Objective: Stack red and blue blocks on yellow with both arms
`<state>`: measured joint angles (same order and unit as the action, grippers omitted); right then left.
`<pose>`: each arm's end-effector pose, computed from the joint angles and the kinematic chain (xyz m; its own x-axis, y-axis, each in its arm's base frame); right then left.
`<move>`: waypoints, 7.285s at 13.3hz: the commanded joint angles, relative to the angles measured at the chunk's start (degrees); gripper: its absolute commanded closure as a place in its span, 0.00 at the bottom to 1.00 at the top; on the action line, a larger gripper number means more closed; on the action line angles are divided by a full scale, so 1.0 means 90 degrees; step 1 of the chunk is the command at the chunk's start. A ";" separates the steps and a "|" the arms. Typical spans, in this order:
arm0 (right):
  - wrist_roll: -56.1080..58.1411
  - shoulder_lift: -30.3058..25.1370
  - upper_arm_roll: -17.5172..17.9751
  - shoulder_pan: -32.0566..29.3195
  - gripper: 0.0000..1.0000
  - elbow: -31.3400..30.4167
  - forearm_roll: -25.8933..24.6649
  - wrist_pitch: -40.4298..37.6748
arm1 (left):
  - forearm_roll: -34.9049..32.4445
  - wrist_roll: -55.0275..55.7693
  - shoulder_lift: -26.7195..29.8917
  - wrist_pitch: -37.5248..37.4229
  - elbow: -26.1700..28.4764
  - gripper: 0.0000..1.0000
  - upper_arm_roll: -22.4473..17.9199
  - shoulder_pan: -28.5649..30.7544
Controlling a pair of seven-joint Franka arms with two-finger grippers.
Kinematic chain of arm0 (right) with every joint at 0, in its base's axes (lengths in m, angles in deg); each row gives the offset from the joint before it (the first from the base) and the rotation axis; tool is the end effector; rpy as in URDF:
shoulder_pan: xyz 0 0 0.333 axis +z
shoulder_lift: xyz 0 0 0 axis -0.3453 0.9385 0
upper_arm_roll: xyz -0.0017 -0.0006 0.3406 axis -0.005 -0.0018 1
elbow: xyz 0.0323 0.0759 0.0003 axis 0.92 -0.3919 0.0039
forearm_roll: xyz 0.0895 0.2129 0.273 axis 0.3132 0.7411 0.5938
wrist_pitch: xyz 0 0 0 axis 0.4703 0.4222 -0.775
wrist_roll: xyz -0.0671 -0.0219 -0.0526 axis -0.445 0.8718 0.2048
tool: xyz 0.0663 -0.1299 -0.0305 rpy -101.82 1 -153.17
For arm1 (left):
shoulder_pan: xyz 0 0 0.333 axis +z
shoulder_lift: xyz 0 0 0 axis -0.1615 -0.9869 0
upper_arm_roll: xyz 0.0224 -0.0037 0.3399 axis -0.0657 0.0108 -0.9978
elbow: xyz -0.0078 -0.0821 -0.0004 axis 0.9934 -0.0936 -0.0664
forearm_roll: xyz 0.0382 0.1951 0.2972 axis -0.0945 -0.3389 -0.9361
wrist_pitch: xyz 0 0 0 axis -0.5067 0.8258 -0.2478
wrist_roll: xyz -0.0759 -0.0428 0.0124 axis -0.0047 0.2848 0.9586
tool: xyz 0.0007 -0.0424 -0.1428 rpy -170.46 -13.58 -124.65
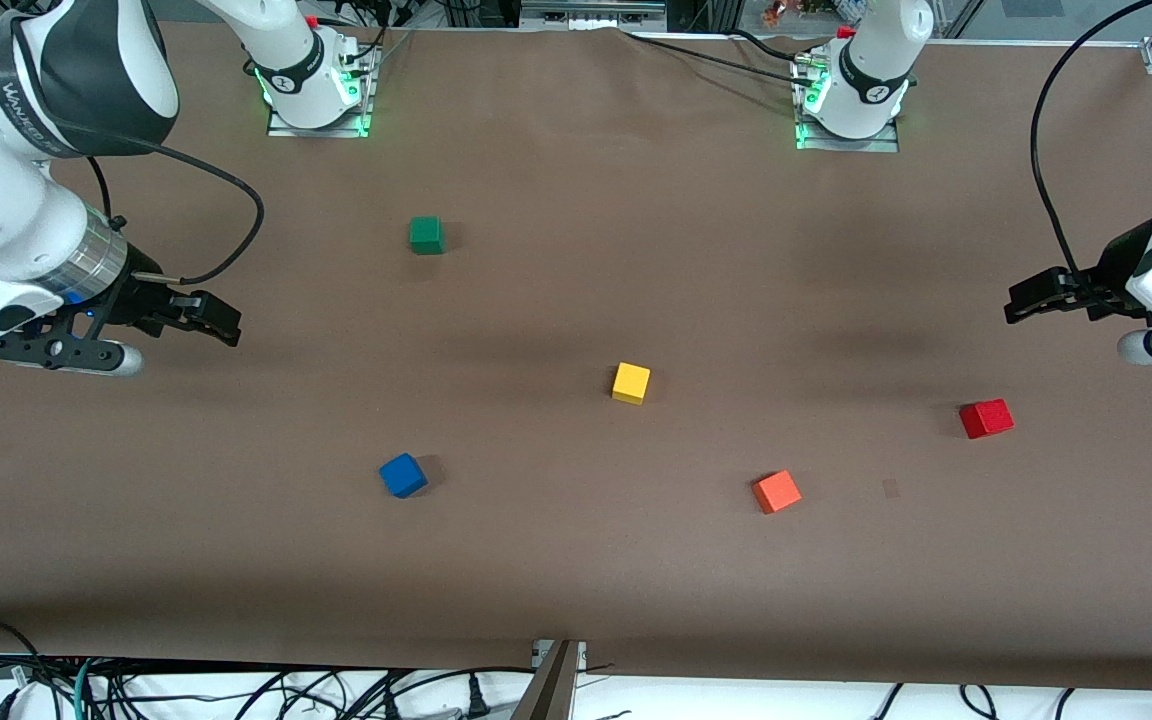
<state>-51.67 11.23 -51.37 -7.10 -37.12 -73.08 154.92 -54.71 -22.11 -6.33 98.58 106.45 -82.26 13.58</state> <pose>0.5886 0.0949 0.5158 0.9923 -0.1194 0.0316 -0.1188 -0.9927 -0.0210 0.5729 0.0050 0.5444 0.9944 0.0765 -0.0729 0.0784 -0.9967 0.0233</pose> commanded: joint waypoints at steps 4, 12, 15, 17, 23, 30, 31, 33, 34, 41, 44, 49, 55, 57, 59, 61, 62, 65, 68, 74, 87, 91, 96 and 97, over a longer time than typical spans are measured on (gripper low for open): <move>0.0089 -0.0061 0.0007 -0.0039 0.00 -0.0086 0.0077 -0.0016 | 0.0070 -0.0033 -0.0142 -0.0142 -0.0232 0.00 -0.0035 0.0081; 0.0089 -0.0061 -0.0002 -0.0039 0.00 -0.0095 0.0077 -0.0026 | 0.0090 -0.0082 -0.0902 0.0383 -0.0349 0.00 -0.0280 0.0528; 0.0089 -0.0061 -0.0003 -0.0049 0.00 -0.0105 0.0077 -0.0026 | 0.0051 -0.0092 -0.1526 0.1243 -0.0291 0.00 -0.0289 0.0735; 0.0079 -0.0061 -0.0003 -0.0058 0.00 -0.0115 0.0077 -0.0006 | 0.0002 -0.0092 -0.2034 0.1857 -0.0242 0.00 -0.0289 0.0871; 0.0079 -0.0071 0.0007 -0.0058 0.00 -0.0115 0.0067 0.0052 | -0.0028 -0.0295 -0.2788 0.3987 0.0811 0.00 -0.0289 0.1027; 0.0079 -0.0071 0.0017 -0.0049 0.00 -0.0086 0.0067 0.0072 | -0.0028 -0.0746 -0.2711 0.4292 0.1564 0.00 -0.0289 0.1184; 0.0079 -0.0071 0.0017 -0.0049 0.00 -0.0086 0.0067 0.0081 | -0.0028 -0.0746 -0.2701 0.4292 0.1632 0.00 -0.0289 0.1194; 0.0079 -0.0071 0.0017 -0.0049 0.00 -0.0076 0.0067 0.0081 | -0.0028 -0.0746 -0.2691 0.4292 0.1691 0.00 -0.0289 0.1194; 0.0079 -0.0071 0.0017 -0.0049 0.00 -0.0076 0.0077 0.0091 | -0.0028 -0.0746 -0.2691 0.4292 0.1730 0.00 -0.0289 0.1223; 0.0079 -0.0071 0.0017 -0.0049 0.00 -0.0076 0.0067 0.0111 | -0.0008 -0.0785 -0.2545 0.4078 0.1634 1.00 -0.0202 0.1146; 0.0079 -0.0071 0.0017 -0.0049 0.00 -0.0076 0.0077 0.0111 | 0.0021 -0.0318 -0.2496 0.3542 0.1059 1.00 0.0080 0.0795; 0.0079 -0.0061 0.0007 -0.0049 0.00 -0.0086 0.0077 0.0101 | 0.0040 0.0045 -0.2505 0.2798 0.0227 1.00 0.0257 -0.0483; 0.0089 -0.0022 0.0007 -0.0117 0.00 -0.0096 0.0086 0.0101 | -0.0008 0.0045 -0.2710 0.2817 -0.0301 0.98 0.0248 -0.2407; 0.0089 -0.0012 -0.0002 -0.0136 0.00 -0.0096 0.0086 0.0101 | -0.0018 0.0026 -0.2866 0.2856 -0.0301 0.98 0.0248 -0.2681; 0.0089 -0.0012 -0.0003 -0.0166 0.00 -0.0105 0.0086 0.0101 | -0.0008 0.0045 -0.3032 0.2876 -0.0301 0.98 0.0238 -0.3130; 0.0089 0.0007 -0.0003 -0.0176 0.00 -0.0105 0.0086 0.0101 | 0.0002 0.0123 -0.3208 0.2885 -0.0320 0.98 0.0189 -0.3385; 0.0089 0.0007 -0.0003 -0.0176 0.00 -0.0105 0.0086 0.0111 | 0.0002 0.0123 -0.3276 0.2886 -0.0397 0.98 0.0199 -0.3415; 0.0089 0.0007 -0.0003 -0.0176 0.00 -0.0105 0.0086 0.0101 | 0.0011 0.0240 -0.3403 0.2886 -0.0486 0.98 0.0199 -0.3610; 0.0089 0.0007 -0.0003 -0.0176 0.00 -0.0115 0.0096 0.0101 | 0.0002 0.0679 -0.3511 0.2886 -0.0652 0.98 0.0199 -0.3757; 0.0089 0.0007 -0.0003 -0.0185 0.00 -0.0115 0.0135 0.0062 | -0.0008 0.0953 -0.3745 0.2886 -0.0925 0.98 0.0150 -0.3825; 0.0792 -0.0022 -0.0188 -0.0391 0.00 -0.0262 0.0946 0.0287 | -0.0359 0.1168 -0.3902 0.2710 -0.1072 0.95 0.0130 -0.4031; 0.0354 -0.0032 -0.0159 -0.0147 0.00 -0.0203 0.0537 0.0287 | -0.0457 0.1197 -0.3882 0.2622 -0.1062 0.95 0.0130 -0.4021; 0.0323 -0.0032 -0.0159 0.0010 0.00 -0.0203 0.0223 0.0287 | -0.0457 0.1285 -0.3882 0.2622 -0.1072 0.95 0.0130 -0.4040; 0.0323 -0.0042 -0.0159 0.0000 0.00 -0.0203 0.0223 0.0287 | -0.0457 0.1285 -0.3882 0.2622 -0.1072 0.95 0.0130 -0.4050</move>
<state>-47.86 11.73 -52.88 -7.12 -38.81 -70.16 157.60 -57.51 -11.71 -40.87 123.48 98.20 -80.43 -21.88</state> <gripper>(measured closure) 0.000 0.441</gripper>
